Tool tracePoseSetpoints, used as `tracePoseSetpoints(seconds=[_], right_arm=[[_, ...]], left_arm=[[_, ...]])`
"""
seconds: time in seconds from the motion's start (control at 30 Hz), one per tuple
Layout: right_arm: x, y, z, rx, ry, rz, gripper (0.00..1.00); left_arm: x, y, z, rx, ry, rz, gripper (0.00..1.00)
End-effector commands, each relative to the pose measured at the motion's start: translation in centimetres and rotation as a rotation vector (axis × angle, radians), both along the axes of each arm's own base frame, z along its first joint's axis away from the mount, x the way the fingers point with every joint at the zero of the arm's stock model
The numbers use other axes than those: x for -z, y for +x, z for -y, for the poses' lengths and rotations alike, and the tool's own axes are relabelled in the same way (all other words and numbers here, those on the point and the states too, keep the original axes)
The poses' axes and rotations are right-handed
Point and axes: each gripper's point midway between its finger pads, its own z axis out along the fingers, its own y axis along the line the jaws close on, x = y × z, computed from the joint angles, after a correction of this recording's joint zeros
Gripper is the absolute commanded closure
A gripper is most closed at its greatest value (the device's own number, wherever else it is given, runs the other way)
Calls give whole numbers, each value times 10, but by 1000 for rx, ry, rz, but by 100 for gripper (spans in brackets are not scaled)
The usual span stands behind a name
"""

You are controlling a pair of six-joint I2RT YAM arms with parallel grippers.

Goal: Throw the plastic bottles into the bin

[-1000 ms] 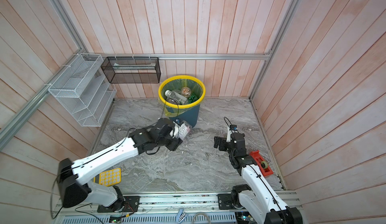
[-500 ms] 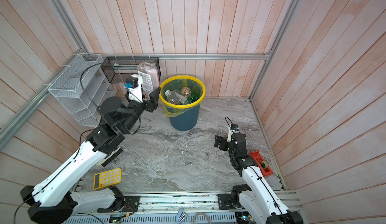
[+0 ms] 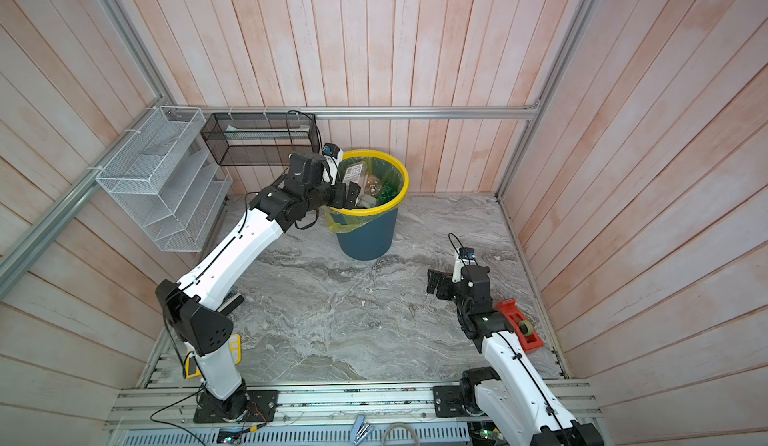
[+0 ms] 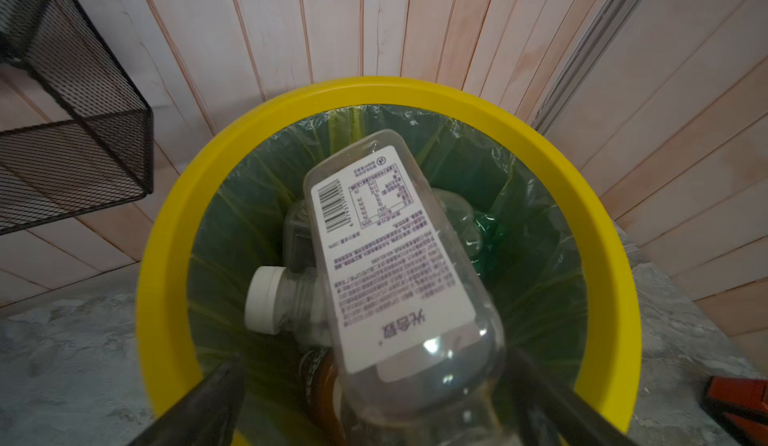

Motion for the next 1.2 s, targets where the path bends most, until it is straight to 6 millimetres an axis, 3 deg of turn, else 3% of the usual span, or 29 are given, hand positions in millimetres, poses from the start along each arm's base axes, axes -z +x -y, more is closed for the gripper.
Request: tracePoseSetpoints(seconds=[0.0,0.17,0.4,0.5,0.73,0.83,1.0,1.17], right_arm=[[-10,5,5,25,-15,16,1],[-14,7,11,58,-34,23,1],[-19,14,27,141,-79,71,1],[-24,18,37,184,-116,135,1],[-49,29,49,236,-194,345,1],[-51,36,52,244,-243,398,1],[-44,43,56,276,-272,488,1],[-23,45,64,304,-255,511,1]], left_arm=[[-56,-24,-22,-58,-63,112,0],[-56,-40,-34,-81,-53,139,0],[-18,-50,-67,-183,-3,101,0],[3,-58,-97,-256,-43,84,0],[87,-86,-186,-513,-55,-14,0],[110,-100,-219,-630,-23,12,0],[138,-116,-247,-717,-6,109,0],[161,-131,-276,-818,8,150,0]])
